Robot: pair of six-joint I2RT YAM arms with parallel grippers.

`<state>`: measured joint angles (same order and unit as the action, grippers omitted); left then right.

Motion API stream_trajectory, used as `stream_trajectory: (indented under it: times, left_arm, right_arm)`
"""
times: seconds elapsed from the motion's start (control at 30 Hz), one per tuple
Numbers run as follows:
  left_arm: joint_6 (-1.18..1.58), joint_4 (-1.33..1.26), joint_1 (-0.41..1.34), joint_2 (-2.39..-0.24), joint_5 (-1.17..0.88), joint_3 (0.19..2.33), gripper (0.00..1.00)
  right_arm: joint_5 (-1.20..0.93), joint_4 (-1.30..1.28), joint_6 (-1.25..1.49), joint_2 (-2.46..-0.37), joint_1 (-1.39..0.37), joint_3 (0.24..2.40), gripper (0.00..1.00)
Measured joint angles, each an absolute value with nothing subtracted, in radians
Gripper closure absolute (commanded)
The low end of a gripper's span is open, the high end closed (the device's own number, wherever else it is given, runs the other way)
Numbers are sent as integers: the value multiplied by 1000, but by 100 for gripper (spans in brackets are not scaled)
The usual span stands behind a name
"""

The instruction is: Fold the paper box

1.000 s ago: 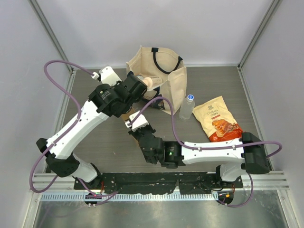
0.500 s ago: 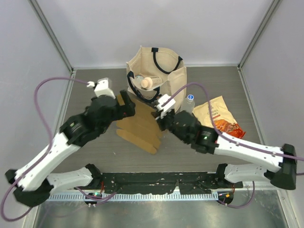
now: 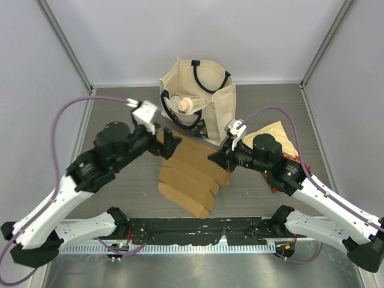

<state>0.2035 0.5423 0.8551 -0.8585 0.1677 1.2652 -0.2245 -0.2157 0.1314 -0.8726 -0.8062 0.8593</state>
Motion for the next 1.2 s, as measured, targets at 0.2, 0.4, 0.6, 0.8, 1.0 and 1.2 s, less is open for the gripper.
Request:
stream_trajectory:
  times: [0.2, 0.4, 0.6, 0.8, 1.0, 1.2]
  left_arm:
    - [78, 556, 850, -948, 102, 1172, 20]
    - [17, 558, 817, -857, 54, 1147, 28]
    - [-10, 558, 783, -814, 6, 1135, 34]
    - [-9, 558, 773, -838, -12, 1134, 56]
    - [-5, 554, 772, -890, -44, 1134, 100]
    - [-27, 553, 765, -892, -28, 1123, 100]
  right_arm:
    - [-326, -261, 151, -818, -789, 818, 99]
    - [-380, -263, 153, -749, -778, 818, 99]
    - [-395, -262, 153, -718, -776, 817, 99]
    - [-403, -248, 154, -691, -776, 814, 99]
    - [-384, -234, 169, -699, -776, 810, 71]
    - [-278, -267, 191, -811, -776, 846, 52]
